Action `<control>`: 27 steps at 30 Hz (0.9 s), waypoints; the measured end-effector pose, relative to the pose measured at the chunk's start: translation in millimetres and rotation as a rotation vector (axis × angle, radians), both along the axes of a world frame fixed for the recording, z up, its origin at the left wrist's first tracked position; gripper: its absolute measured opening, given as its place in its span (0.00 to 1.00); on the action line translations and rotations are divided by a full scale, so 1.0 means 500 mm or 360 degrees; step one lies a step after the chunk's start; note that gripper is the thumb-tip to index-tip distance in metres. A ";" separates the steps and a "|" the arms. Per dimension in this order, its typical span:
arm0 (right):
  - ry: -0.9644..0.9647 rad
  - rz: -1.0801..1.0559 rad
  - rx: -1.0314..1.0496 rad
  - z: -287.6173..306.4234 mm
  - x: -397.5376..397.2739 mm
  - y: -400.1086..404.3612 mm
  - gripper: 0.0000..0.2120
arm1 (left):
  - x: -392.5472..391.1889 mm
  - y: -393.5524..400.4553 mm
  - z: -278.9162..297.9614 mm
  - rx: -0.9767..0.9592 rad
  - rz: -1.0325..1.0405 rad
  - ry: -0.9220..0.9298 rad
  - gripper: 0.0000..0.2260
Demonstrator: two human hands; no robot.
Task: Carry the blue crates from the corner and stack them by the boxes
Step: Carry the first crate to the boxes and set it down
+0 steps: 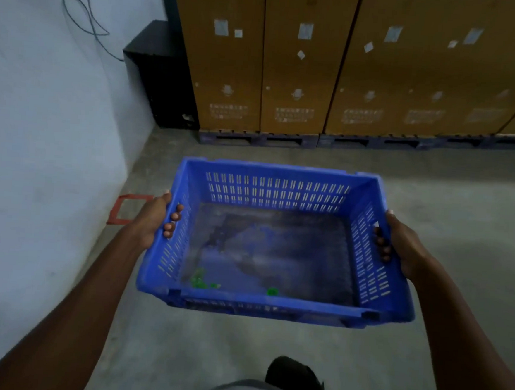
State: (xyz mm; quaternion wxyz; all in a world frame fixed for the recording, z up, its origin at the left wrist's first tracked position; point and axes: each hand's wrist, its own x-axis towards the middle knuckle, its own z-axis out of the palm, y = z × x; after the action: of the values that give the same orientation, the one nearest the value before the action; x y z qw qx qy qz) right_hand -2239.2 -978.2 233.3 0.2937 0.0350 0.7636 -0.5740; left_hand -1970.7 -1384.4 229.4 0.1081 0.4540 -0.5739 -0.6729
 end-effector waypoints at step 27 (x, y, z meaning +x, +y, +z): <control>-0.0137 0.0106 0.0036 -0.136 -1.161 -0.973 0.26 | -1.103 -0.940 -0.177 0.0107 0.0023 -0.0215 0.24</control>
State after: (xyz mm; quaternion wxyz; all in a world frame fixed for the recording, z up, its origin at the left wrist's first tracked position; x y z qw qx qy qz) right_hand -2819.8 -1464.6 165.3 0.3448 0.0375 0.7574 -0.5533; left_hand -2522.2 -1854.4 141.1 0.0588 0.5057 -0.5538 -0.6588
